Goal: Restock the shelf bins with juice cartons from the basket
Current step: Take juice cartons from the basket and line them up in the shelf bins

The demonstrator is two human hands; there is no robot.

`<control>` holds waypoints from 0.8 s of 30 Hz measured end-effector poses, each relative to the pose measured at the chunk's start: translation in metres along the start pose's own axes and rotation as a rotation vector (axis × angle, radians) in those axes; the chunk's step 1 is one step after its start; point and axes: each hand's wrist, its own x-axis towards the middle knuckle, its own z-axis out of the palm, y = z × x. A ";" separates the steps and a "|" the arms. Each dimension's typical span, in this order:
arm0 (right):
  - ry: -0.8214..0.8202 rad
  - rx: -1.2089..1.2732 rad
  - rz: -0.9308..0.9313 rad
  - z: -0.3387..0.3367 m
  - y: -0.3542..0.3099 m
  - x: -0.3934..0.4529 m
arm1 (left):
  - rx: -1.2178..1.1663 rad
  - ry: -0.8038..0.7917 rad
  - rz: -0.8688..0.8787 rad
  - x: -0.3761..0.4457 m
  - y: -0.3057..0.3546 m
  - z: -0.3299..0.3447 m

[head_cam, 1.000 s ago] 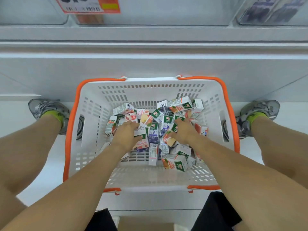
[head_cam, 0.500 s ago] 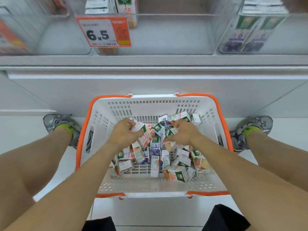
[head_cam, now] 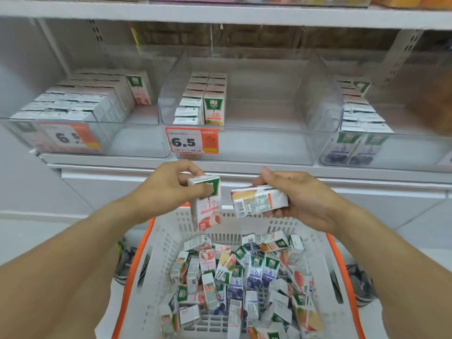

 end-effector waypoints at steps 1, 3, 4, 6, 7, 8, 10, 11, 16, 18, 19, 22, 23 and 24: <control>-0.019 0.094 0.008 0.001 -0.003 -0.001 | -0.062 0.041 0.004 -0.001 0.001 -0.002; -0.064 0.208 -0.016 0.001 -0.010 0.000 | -0.149 0.121 0.039 0.002 0.005 -0.004; -0.087 0.246 -0.046 0.000 -0.014 0.000 | -0.175 0.151 0.074 0.005 0.008 -0.005; -0.109 0.288 -0.129 0.003 -0.024 0.002 | -0.242 0.201 0.137 0.010 0.012 -0.010; -0.106 0.300 -0.179 0.005 -0.031 0.003 | -0.276 0.224 0.152 0.013 0.012 -0.014; -0.092 0.309 -0.236 0.008 -0.038 0.005 | -0.292 0.245 0.161 0.014 0.012 -0.017; -0.022 0.281 -0.369 0.013 -0.058 0.013 | -0.274 0.279 0.172 0.018 0.008 -0.025; 0.040 0.215 -0.426 0.016 -0.069 0.018 | -0.255 0.288 0.178 0.019 0.005 -0.029; 0.469 -0.356 -0.494 0.031 -0.125 0.063 | -0.183 0.227 0.258 0.020 -0.005 -0.038; 0.555 -0.706 -0.482 0.035 -0.142 0.086 | -0.172 0.192 0.259 0.021 -0.008 -0.038; 0.562 -0.855 -0.454 0.038 -0.150 0.096 | -0.177 0.179 0.257 0.022 -0.010 -0.038; 0.477 -1.089 -0.308 0.048 -0.161 0.126 | -0.169 0.131 0.263 0.026 -0.013 -0.040; 0.451 -1.125 -0.253 0.052 -0.161 0.136 | -0.167 0.120 0.270 0.027 -0.015 -0.041; 0.433 -1.127 -0.194 0.056 -0.159 0.146 | -0.170 0.113 0.274 0.028 -0.017 -0.043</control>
